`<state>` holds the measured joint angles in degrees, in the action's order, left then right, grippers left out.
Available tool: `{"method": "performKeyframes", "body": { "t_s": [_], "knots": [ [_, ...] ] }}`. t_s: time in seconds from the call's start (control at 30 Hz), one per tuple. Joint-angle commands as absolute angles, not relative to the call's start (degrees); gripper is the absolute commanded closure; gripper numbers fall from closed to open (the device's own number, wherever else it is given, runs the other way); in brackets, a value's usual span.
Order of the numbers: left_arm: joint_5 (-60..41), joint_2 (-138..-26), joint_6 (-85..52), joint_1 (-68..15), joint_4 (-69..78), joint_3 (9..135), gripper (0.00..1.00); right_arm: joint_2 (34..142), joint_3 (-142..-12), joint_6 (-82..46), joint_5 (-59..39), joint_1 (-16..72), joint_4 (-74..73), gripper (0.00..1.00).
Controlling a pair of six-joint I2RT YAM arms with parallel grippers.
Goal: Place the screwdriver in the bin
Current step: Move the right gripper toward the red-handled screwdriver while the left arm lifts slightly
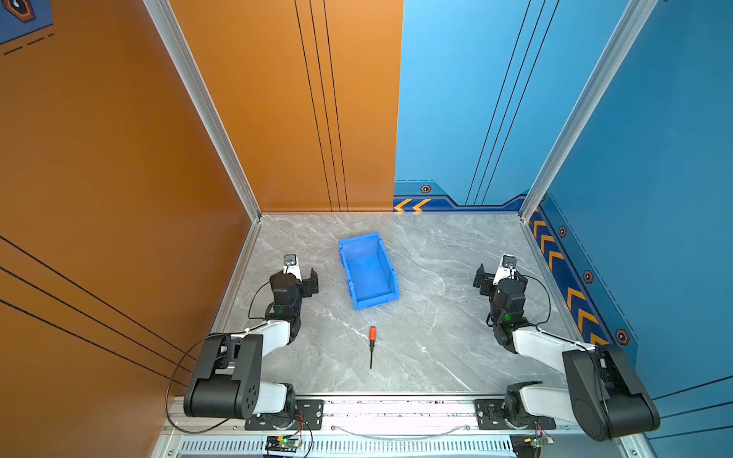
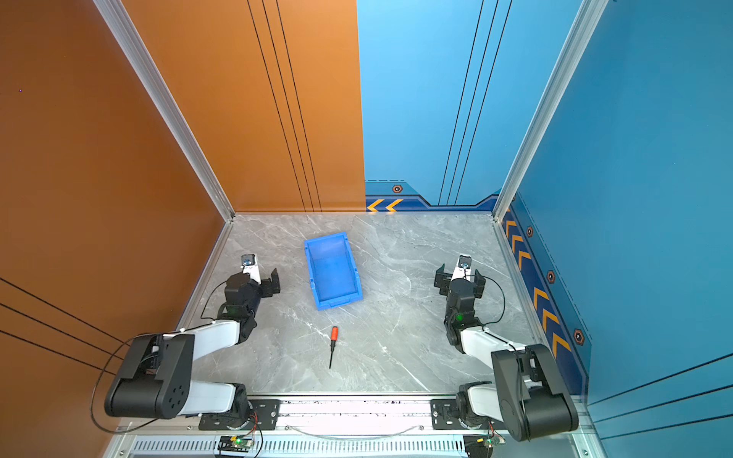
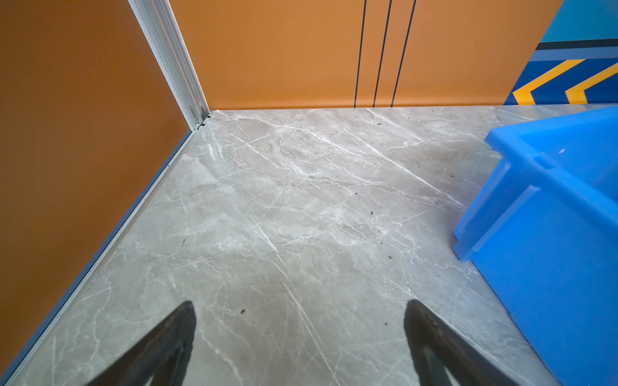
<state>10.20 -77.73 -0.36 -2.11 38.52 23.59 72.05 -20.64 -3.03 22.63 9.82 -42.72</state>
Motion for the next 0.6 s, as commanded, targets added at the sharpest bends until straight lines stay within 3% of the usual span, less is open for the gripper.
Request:
{"method": "performKeyframes", "body": {
  "t_s": [0.0, 0.2, 0.37, 0.57],
  "knots": [
    [9.7, -73.71, -2.37, -2.2, 24.06, 27.36, 0.02, 67.5, -24.78, -6.33, 24.26, 12.79, -28.77, 0.0],
    [12.39, -68.29, -9.89, -3.15, 5.79, 32.88, 0.02, 63.62, -34.65, -15.3, 31.4, 23.59, -3.89, 0.0],
    [9.04, -66.74, -14.85, -3.68, -6.76, 37.82, 0.02, 68.96, -46.66, -28.3, 30.85, 29.45, 20.57, 0.0],
    [1.02, -62.94, -17.33, -4.79, -10.22, 38.16, 0.02, 74.45, -50.57, -36.4, 24.57, 39.23, 25.59, 0.0]
  ]
}}
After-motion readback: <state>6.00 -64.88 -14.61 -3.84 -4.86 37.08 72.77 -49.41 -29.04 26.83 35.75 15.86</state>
